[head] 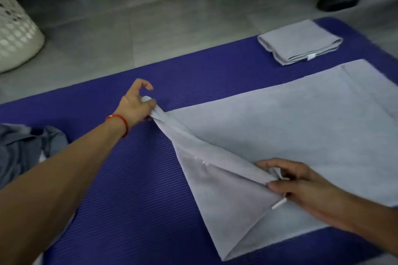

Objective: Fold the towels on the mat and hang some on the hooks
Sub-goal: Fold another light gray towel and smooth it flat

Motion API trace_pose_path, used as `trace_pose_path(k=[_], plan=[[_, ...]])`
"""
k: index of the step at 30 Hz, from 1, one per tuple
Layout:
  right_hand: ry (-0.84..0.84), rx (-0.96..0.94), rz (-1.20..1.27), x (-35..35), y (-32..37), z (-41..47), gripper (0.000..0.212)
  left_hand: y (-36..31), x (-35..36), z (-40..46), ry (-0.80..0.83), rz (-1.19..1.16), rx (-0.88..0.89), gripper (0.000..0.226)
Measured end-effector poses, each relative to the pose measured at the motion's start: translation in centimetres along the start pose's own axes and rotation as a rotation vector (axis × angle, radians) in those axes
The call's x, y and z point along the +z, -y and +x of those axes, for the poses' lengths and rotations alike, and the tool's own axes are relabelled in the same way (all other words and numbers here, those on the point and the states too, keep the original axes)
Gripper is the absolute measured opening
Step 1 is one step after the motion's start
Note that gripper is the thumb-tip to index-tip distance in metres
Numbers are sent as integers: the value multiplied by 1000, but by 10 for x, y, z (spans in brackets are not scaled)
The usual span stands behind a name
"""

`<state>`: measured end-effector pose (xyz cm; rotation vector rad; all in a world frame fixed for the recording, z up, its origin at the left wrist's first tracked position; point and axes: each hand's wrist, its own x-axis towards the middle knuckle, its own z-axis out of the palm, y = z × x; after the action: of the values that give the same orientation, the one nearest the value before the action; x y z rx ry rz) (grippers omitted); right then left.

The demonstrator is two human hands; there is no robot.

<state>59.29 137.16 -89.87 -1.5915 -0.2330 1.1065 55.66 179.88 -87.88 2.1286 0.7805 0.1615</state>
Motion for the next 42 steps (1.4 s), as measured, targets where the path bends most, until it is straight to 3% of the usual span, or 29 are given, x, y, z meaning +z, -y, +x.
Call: trace_pose_path(k=[5, 8, 10, 11, 13, 14, 16, 20, 23, 27, 31, 37, 42], plan=[[-249, -18, -220, -103, 42, -63, 25, -101, 53, 6, 257, -127, 107, 20], [-408, -2, -259, -161, 50, -106, 20, -157, 92, 13, 493, -162, 121, 34], [-556, -20, -263, -198, 44, -134, 15, -192, 124, 18, 559, -79, 247, 41], [-605, -29, -250, -210, 40, -147, 11, -210, 143, 19, 547, -23, 309, 37], [-678, -48, -269, -237, 19, -168, 35, -241, 183, 26, 484, 43, 384, 18], [-756, -38, -241, -248, 7, -174, 34, -254, 205, 31, 460, 58, 401, 16], [-907, -68, -176, -270, -18, -178, 15, -279, 249, 44, 417, 123, 431, 27], [-1175, 28, -33, -299, -79, -149, 3, -330, 335, 69, 311, 346, 549, 38], [-1295, 96, 3, -315, -113, -115, 10, -363, 396, 87, 261, 466, 549, 30], [-1497, 50, -165, -350, -113, -94, 13, -392, 463, 107, 140, 502, 582, 28], [-1529, 91, -289, -373, -131, -69, 21, -406, 511, 129, 134, 516, 572, 27], [-1627, 42, -330, -359, -147, -61, 13, -396, 559, 147, 241, 578, 476, 28], [-1651, 61, -465, -361, -151, -54, 16, -396, 565, 156, 366, 492, 508, 11]])
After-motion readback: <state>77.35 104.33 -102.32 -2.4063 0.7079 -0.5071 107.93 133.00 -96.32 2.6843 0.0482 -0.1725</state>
